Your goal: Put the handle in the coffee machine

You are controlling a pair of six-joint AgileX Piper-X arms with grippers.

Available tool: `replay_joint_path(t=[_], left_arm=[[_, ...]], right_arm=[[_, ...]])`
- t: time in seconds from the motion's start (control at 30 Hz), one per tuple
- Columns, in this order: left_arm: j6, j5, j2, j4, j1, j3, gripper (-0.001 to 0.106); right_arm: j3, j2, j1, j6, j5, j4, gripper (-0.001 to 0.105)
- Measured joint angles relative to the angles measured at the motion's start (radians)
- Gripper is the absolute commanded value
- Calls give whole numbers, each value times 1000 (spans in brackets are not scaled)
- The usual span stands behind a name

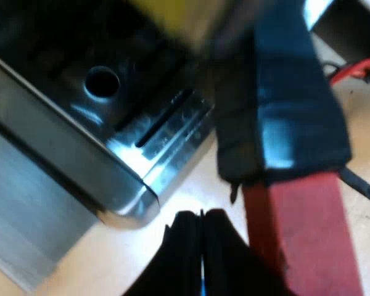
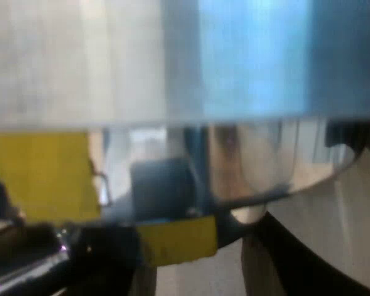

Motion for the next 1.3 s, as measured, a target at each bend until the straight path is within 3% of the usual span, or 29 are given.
replay_joint_path(t=[0.17, 0.27, 0.43, 0.7, 0.73, 0.87, 0.97, 1.13, 1.3], left_arm=[[-58, 1, -24, -30, -2, 13, 1], [-82, -2, -33, -28, -45, 20, 1], [-94, -35, -33, -47, -100, 20, 1], [-107, -36, -33, -47, -105, 20, 1], [-117, -31, -41, -47, -105, 20, 1], [-128, -30, -62, -47, -105, 20, 1], [-142, -30, -80, -47, -106, 20, 1], [-180, -30, -84, -51, -106, 20, 1], [-203, -30, -84, -51, -106, 20, 1]], right_arm=[[0, 0, 6, 0, 9, 0, 36], [0, 0, 16, 0, 59, -5, 36], [2, 0, 22, -10, 97, 0, 36], [18, -48, 22, -4, 102, 103, 36], [56, -95, 22, 43, 84, 186, 36], [162, -270, 22, 117, 13, 381, 36], [212, -355, 33, 154, -26, 449, 36], [289, -471, 32, 161, -56, 520, 36], [368, -574, 32, 244, -152, 630, 36]])
